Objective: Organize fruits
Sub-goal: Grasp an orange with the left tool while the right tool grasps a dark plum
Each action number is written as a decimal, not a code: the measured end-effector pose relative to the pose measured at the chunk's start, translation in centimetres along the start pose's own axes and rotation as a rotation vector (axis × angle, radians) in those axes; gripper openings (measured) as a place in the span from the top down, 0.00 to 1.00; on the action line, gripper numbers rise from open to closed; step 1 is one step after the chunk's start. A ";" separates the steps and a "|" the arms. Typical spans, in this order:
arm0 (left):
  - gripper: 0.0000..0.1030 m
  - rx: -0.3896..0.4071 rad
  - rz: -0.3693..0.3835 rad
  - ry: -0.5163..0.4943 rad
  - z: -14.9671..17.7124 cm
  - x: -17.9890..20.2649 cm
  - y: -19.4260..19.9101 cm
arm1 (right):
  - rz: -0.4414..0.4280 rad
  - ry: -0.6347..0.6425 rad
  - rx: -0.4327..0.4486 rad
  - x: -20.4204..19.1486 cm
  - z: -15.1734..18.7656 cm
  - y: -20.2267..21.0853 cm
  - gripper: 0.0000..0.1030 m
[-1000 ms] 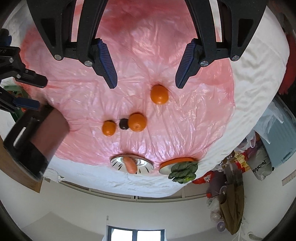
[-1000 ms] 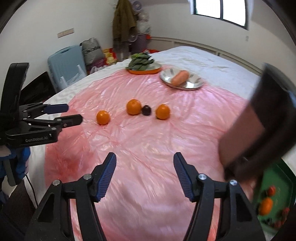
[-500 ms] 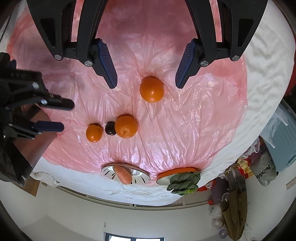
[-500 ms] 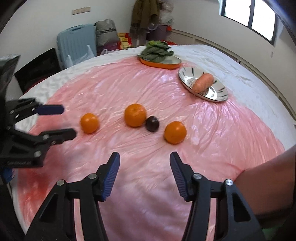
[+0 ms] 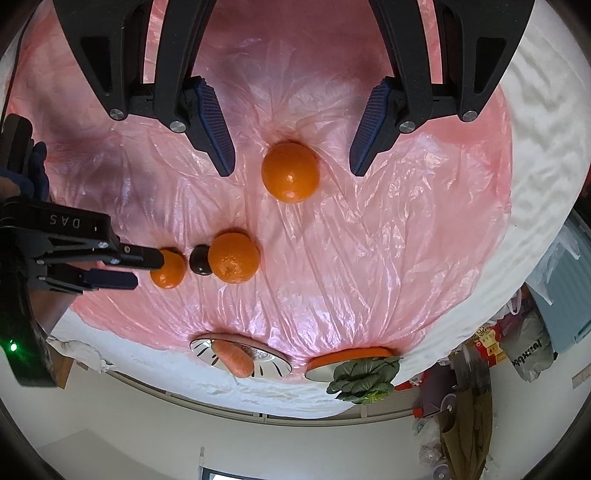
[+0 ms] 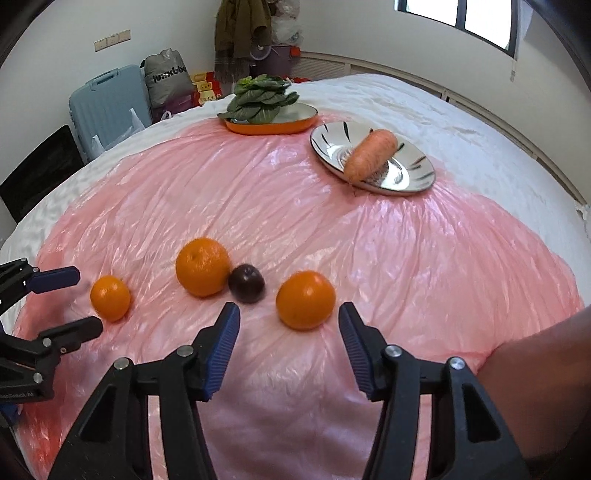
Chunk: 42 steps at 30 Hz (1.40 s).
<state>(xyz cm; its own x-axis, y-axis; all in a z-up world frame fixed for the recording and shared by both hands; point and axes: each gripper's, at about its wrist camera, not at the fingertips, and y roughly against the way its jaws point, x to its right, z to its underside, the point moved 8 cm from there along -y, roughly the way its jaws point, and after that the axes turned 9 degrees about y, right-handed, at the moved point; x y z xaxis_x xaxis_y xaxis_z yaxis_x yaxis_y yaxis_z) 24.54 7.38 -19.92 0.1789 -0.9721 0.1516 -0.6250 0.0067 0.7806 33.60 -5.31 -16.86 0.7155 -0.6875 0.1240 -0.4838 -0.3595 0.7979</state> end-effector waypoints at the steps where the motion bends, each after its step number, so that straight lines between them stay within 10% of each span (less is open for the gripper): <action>1: 0.44 -0.001 0.001 0.001 0.0 -0.1 -0.1 | -0.008 0.009 0.006 -0.2 -0.2 0.0 0.10; 20: 0.55 -0.028 0.040 0.004 0.0 0.3 -1.2 | -0.108 0.602 -0.307 -5.6 -2.9 -5.2 0.39; 29: 0.67 -0.051 0.061 0.008 0.0 0.1 -2.0 | -0.120 0.681 -0.384 -5.2 -2.1 -7.2 0.40; 37: 0.68 -0.056 0.072 0.010 0.0 0.0 -2.2 | -0.143 0.678 -0.379 -5.3 -2.2 -7.7 0.73; 42: 0.69 -0.045 0.076 0.010 0.0 0.0 -2.2 | -0.139 0.647 -0.351 -5.3 -2.1 -6.9 0.74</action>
<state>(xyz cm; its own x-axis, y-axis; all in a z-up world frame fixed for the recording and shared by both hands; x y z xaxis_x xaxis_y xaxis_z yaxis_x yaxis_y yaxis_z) 25.95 7.35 -21.60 0.1402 -0.9661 0.2169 -0.6020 0.0907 0.7933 34.16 2.12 -21.77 0.9642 -0.1036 0.2442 -0.2558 -0.1192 0.9593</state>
